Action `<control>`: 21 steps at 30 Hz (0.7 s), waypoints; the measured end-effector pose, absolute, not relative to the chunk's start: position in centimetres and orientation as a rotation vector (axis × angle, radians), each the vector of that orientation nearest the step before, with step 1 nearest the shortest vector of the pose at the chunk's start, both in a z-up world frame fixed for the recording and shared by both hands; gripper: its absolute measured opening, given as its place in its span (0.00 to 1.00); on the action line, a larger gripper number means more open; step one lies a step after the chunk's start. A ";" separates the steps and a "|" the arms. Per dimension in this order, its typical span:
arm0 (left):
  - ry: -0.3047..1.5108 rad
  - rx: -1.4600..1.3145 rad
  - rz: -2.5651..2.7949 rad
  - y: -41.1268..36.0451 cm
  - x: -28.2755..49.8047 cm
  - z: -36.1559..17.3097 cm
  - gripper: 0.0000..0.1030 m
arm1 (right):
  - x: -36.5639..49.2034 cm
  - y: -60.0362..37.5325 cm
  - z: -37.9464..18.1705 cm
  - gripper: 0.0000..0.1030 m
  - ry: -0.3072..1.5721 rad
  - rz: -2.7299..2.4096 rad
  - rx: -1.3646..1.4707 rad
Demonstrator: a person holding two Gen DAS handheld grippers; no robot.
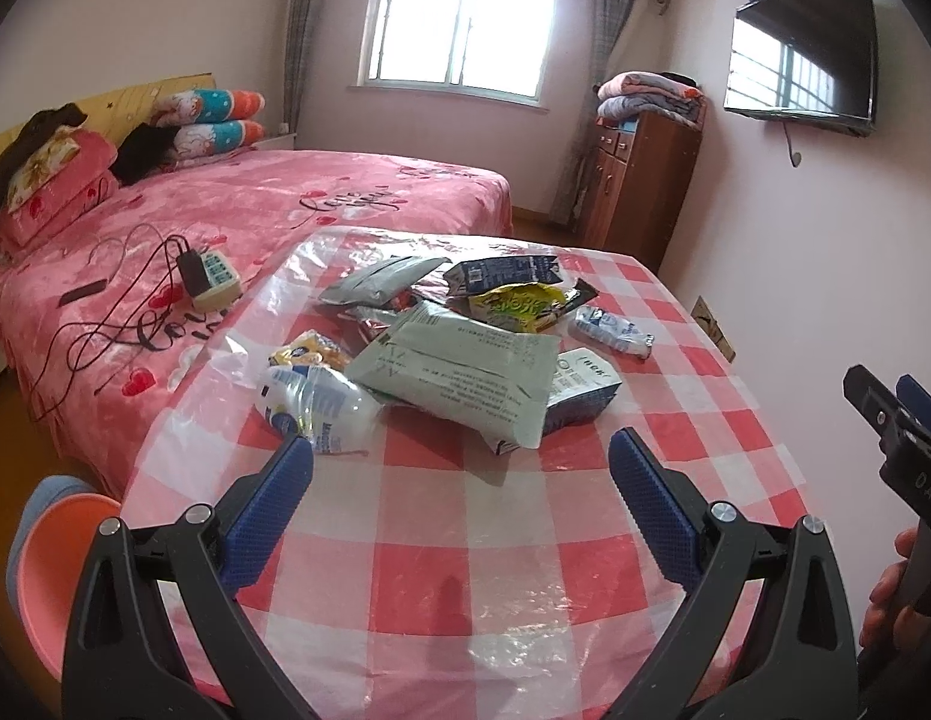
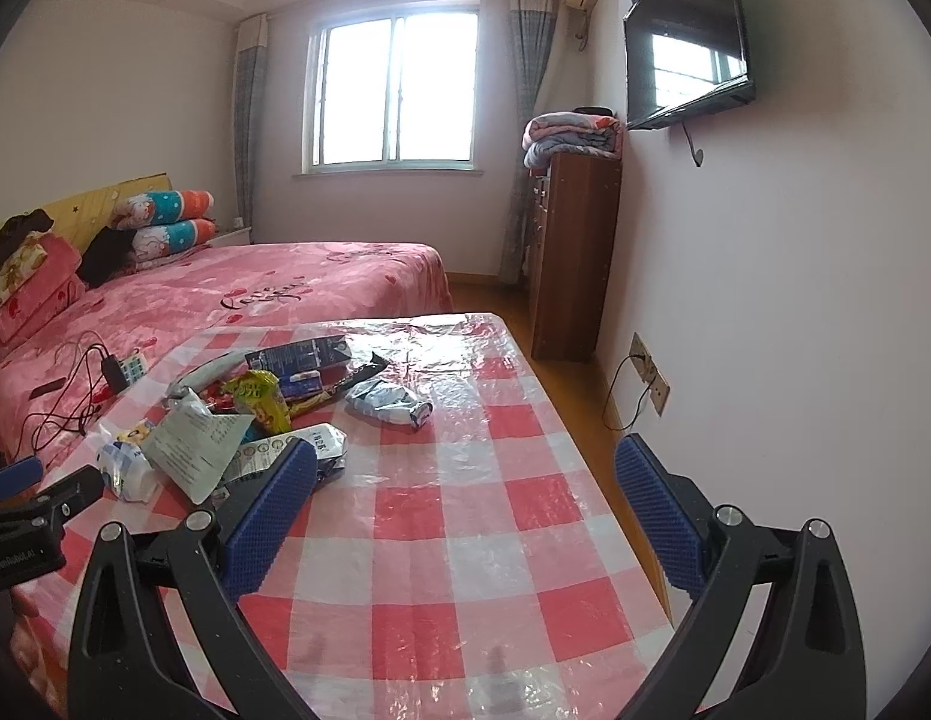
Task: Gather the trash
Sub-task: 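Move both tools back over the trash-covered table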
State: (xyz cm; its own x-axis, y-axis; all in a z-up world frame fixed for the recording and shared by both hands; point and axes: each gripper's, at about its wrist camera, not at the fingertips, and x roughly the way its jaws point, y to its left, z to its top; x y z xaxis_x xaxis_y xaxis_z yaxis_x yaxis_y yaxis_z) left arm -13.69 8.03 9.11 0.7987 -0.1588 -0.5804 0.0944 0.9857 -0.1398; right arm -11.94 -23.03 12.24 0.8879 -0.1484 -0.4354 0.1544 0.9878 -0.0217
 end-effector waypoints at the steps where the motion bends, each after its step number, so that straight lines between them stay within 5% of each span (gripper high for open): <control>1: 0.632 -0.103 -0.131 8.1 -13.6 8.9 0.96 | -11.8 -23.0 11.9 0.96 0.454 -0.160 0.007; 21: 0.725 -0.146 -0.150 10.2 -10.6 6.1 0.96 | -8.5 -23.3 6.6 0.96 0.637 -0.030 0.108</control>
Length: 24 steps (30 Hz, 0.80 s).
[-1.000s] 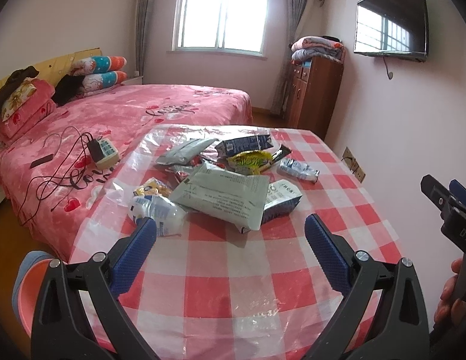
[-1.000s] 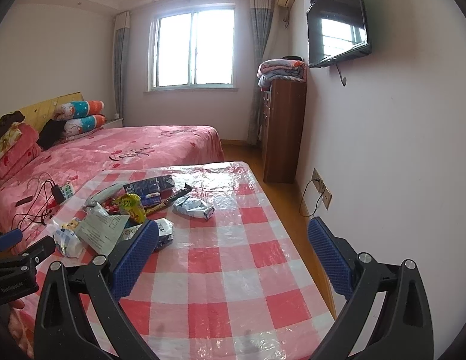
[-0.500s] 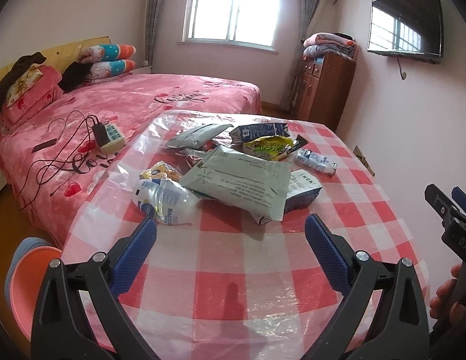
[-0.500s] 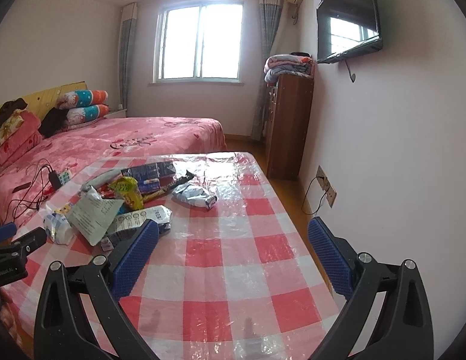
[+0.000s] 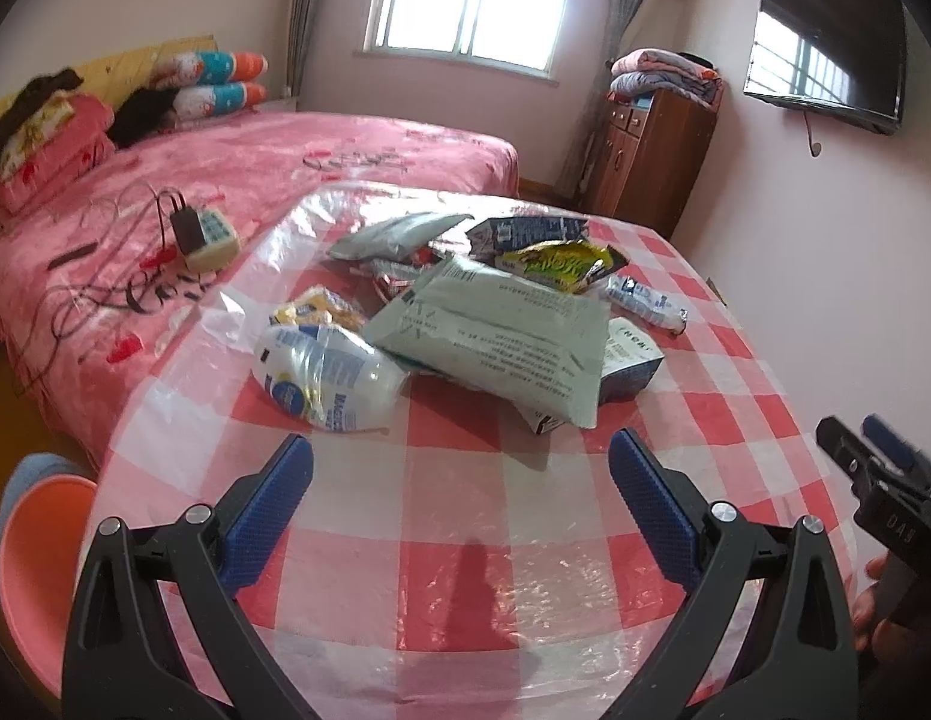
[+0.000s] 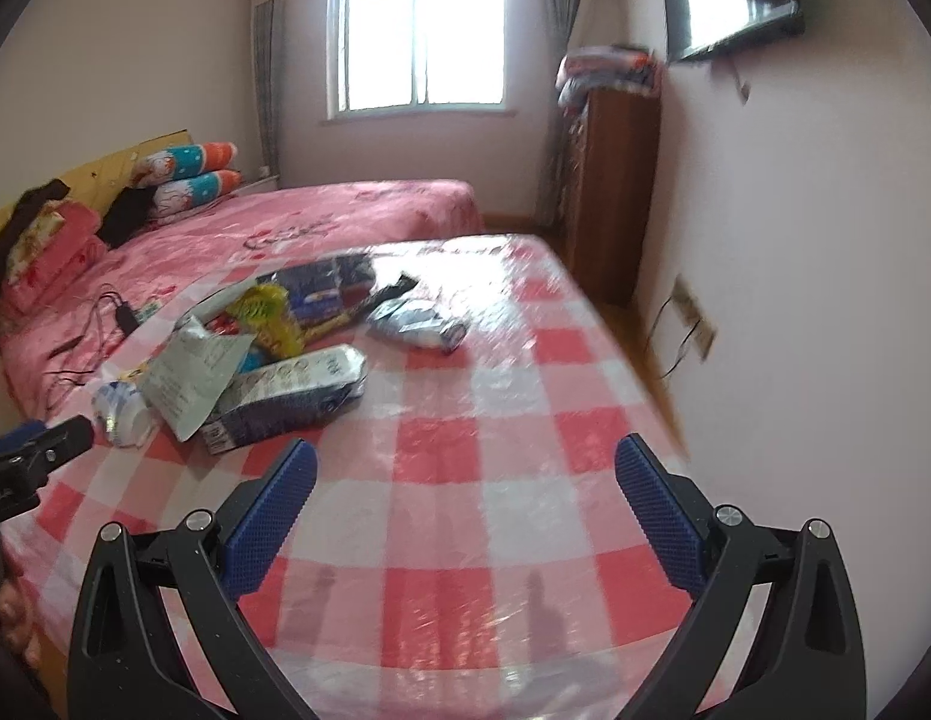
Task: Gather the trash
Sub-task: 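Move both tools back over the trash-covered table, then grasp the grey printed paper bag with the right tool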
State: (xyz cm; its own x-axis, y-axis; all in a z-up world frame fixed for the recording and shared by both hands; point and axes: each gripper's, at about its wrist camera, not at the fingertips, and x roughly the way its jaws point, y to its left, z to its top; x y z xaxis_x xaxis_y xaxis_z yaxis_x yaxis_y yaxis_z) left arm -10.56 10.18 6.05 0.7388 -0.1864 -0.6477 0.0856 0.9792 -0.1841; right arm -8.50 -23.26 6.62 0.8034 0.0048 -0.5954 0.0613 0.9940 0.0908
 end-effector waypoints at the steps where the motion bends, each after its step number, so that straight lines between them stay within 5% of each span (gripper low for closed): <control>1: 0.731 -0.151 -0.149 10.3 -10.4 5.9 0.96 | -8.2 -23.5 6.2 0.96 0.659 -0.007 0.139; 14: 0.764 -0.230 -0.117 15.4 -7.3 5.8 0.96 | -5.5 -21.7 4.2 0.95 0.784 0.256 0.306; 16: 0.776 -0.252 -0.106 16.0 -6.9 5.5 0.96 | -5.1 -21.0 4.5 0.92 0.783 0.301 0.303; 18: 0.799 -0.271 -0.081 16.7 -6.4 5.0 0.96 | -4.4 -20.0 5.1 0.79 0.790 0.350 0.305; 24: 0.834 -0.322 -0.039 17.7 -4.7 4.0 0.96 | -1.5 -17.7 6.7 0.79 0.789 0.454 0.321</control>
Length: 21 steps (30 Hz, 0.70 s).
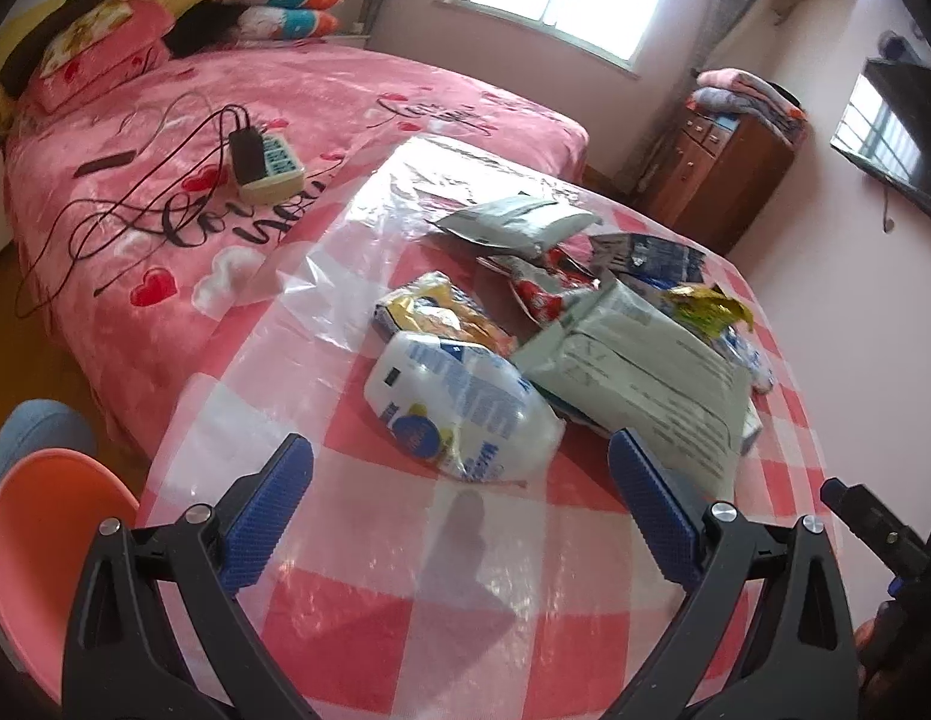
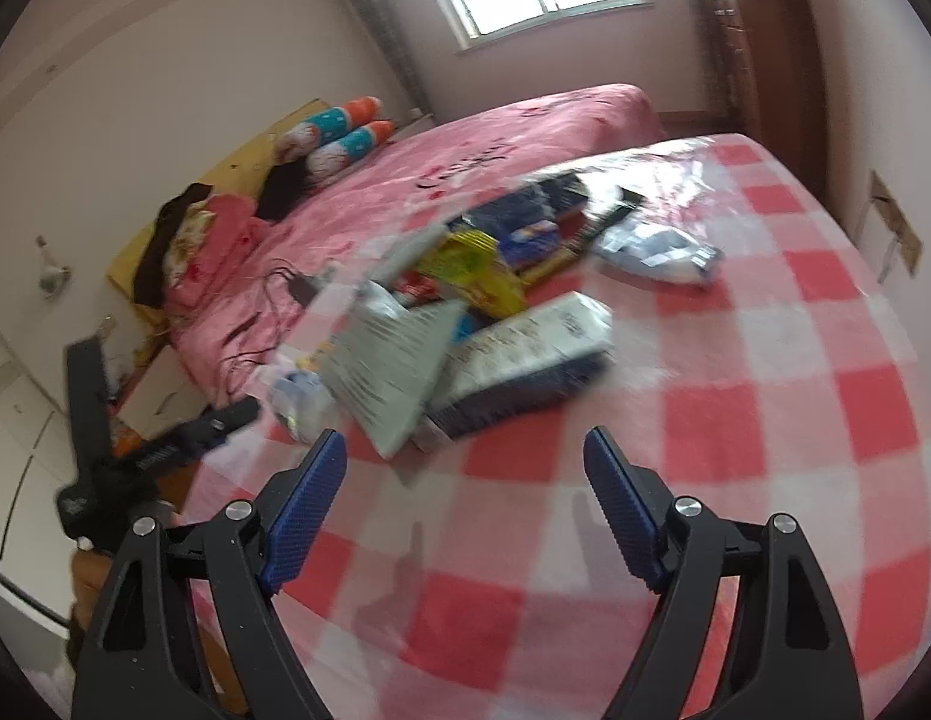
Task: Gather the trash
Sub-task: 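Grasp the grey printed paper bag with the right tool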
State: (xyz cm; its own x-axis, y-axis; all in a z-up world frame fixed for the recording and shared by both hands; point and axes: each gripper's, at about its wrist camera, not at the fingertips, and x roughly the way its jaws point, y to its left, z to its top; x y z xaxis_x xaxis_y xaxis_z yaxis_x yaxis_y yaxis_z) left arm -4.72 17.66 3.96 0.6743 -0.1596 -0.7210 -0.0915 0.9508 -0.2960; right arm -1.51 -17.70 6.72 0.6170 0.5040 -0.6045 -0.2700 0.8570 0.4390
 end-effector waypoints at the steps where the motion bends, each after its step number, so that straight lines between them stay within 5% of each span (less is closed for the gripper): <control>1: 0.836 -0.332 -0.035 17.8 -4.5 3.9 0.96 | -1.0 -17.3 7.0 0.79 0.785 0.468 0.322; 15: 0.881 -0.410 -0.001 17.8 -1.4 2.0 0.92 | 6.5 -13.4 5.5 0.70 0.855 0.547 0.313; 21: 0.898 -0.440 0.003 18.0 -0.2 1.3 0.82 | 6.2 -11.9 5.1 0.49 0.864 0.590 0.285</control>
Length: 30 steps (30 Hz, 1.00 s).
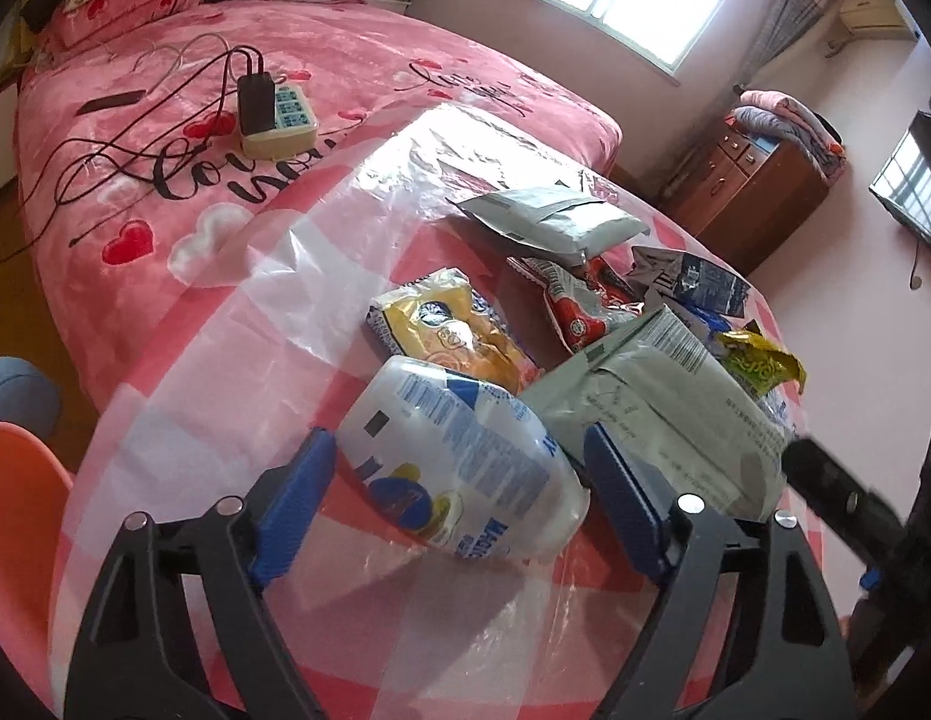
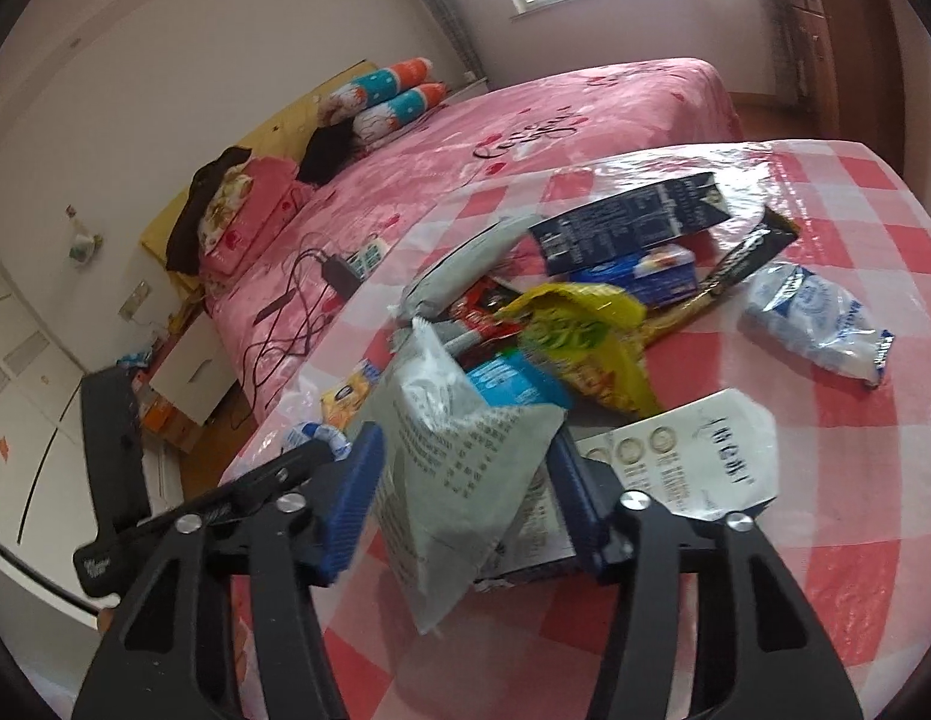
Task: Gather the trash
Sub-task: 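Grasp the grey printed paper bag with the right tool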
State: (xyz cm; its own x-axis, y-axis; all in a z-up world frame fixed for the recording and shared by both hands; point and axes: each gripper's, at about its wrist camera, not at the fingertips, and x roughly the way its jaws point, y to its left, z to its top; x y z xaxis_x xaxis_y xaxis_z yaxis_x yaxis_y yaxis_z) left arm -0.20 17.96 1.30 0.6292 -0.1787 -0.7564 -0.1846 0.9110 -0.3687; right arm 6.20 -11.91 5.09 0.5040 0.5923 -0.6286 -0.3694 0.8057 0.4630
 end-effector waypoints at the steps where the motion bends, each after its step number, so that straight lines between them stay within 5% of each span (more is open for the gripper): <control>1: 0.899 -0.439 0.004 18.0 -0.1 1.2 0.81 | 5.9 -11.9 5.1 0.48 0.865 0.597 0.284; 11: 0.901 -0.419 0.019 18.2 0.9 0.8 0.75 | -0.6 -10.6 4.0 0.47 0.890 0.626 0.220; 13: 0.901 -0.399 0.026 17.9 1.0 0.8 0.75 | -1.0 -11.0 4.5 0.53 0.850 0.550 0.182; 15: 0.900 -0.374 0.040 17.5 1.2 0.8 0.75 | -0.9 -11.4 5.3 0.74 0.807 0.503 0.159; 17: 0.896 -0.350 0.050 17.2 1.1 0.8 0.74 | -0.3 -11.5 6.3 0.83 0.780 0.484 0.118; 21: 0.874 -0.326 0.058 17.1 0.8 0.8 0.69 | 1.7 -9.4 7.6 0.87 0.748 0.510 0.010; 23: 0.856 -0.304 0.082 17.3 0.6 1.1 0.50 | 2.6 -8.4 7.9 0.87 0.741 0.545 -0.039; 30: 0.879 -0.346 0.031 18.5 0.2 0.7 0.49 | 5.4 -3.0 5.1 0.88 0.823 0.599 -0.291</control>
